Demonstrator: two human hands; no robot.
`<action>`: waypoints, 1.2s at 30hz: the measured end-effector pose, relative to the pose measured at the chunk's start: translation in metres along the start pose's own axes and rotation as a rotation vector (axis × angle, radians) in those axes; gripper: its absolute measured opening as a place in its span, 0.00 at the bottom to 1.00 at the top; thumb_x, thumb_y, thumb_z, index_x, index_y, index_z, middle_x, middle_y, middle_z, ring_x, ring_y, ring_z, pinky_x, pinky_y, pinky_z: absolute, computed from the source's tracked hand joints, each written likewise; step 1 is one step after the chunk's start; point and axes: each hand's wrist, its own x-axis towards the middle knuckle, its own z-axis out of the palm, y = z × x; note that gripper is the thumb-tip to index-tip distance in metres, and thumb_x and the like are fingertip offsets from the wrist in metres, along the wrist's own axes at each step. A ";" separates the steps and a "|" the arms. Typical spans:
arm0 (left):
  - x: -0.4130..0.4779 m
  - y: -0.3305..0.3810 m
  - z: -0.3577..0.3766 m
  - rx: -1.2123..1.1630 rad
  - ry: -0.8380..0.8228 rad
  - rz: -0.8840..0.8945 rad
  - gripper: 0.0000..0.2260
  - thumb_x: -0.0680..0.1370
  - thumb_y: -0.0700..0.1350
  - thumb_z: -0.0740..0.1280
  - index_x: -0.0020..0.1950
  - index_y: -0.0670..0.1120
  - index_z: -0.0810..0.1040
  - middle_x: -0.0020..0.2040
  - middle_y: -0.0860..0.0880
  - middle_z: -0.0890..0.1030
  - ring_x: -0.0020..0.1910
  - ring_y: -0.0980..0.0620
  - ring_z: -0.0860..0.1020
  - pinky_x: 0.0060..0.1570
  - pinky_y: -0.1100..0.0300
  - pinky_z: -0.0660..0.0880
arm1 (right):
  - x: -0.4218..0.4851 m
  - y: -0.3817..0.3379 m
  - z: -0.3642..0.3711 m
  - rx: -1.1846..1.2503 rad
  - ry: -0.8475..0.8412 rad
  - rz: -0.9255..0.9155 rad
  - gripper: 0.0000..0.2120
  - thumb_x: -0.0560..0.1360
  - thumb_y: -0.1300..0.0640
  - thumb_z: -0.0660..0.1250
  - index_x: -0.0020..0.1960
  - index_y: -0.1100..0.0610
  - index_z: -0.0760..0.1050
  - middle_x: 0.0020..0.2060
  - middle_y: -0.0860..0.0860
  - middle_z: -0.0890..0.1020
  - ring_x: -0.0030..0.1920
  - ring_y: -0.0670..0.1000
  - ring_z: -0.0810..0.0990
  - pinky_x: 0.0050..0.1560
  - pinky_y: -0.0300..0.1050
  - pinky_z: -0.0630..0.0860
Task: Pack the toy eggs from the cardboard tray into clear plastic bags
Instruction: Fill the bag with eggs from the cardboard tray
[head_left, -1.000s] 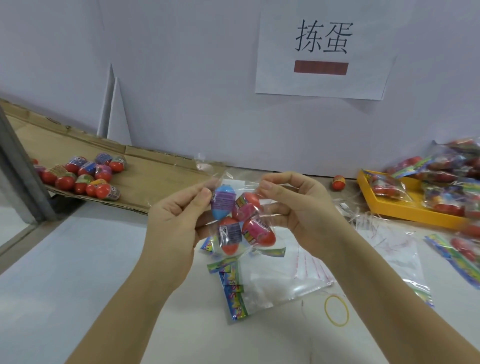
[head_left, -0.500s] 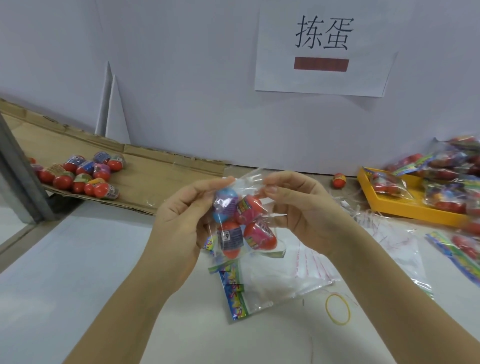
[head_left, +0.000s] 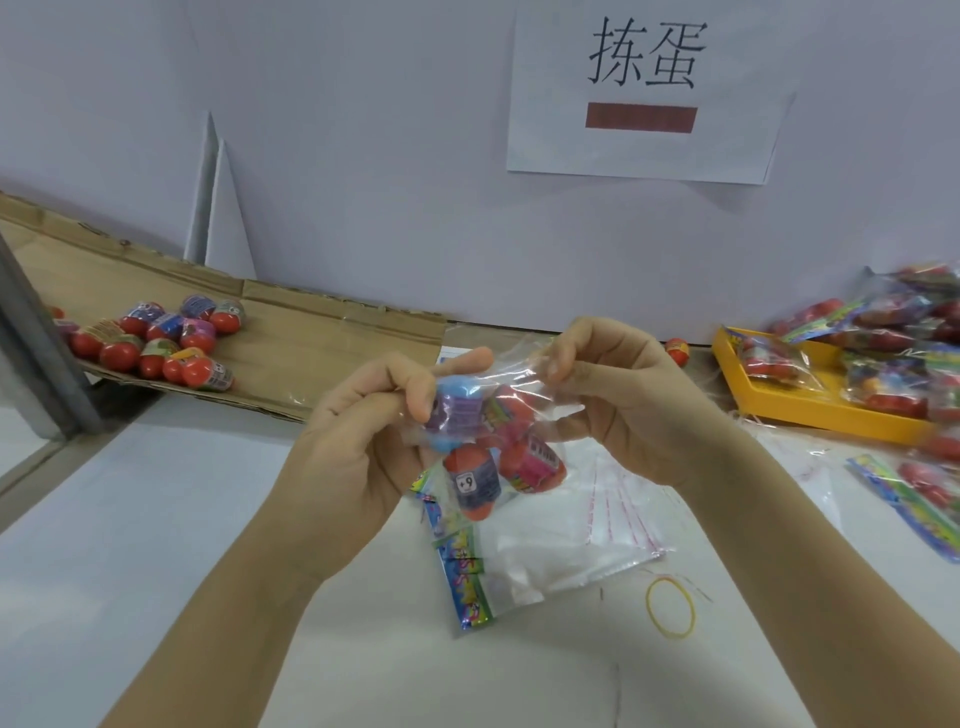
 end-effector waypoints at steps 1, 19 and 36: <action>0.000 0.000 -0.001 -0.004 -0.020 -0.003 0.16 0.73 0.35 0.57 0.29 0.48 0.76 0.59 0.41 0.82 0.61 0.46 0.80 0.44 0.60 0.80 | 0.000 -0.001 0.000 -0.024 0.001 -0.009 0.11 0.69 0.66 0.65 0.32 0.55 0.79 0.35 0.50 0.83 0.35 0.50 0.82 0.33 0.44 0.81; 0.001 -0.009 -0.008 0.485 0.081 0.186 0.14 0.71 0.50 0.67 0.28 0.46 0.70 0.44 0.39 0.83 0.57 0.53 0.82 0.44 0.49 0.76 | -0.002 -0.005 0.004 -0.117 0.008 -0.045 0.14 0.72 0.68 0.64 0.32 0.55 0.79 0.37 0.53 0.83 0.38 0.52 0.83 0.33 0.44 0.81; 0.001 -0.006 0.002 0.334 0.185 0.291 0.18 0.59 0.40 0.77 0.43 0.51 0.75 0.44 0.52 0.86 0.36 0.55 0.85 0.32 0.65 0.79 | -0.004 -0.015 -0.003 -0.009 0.067 -0.137 0.13 0.72 0.63 0.65 0.50 0.51 0.83 0.50 0.52 0.84 0.45 0.52 0.84 0.45 0.45 0.81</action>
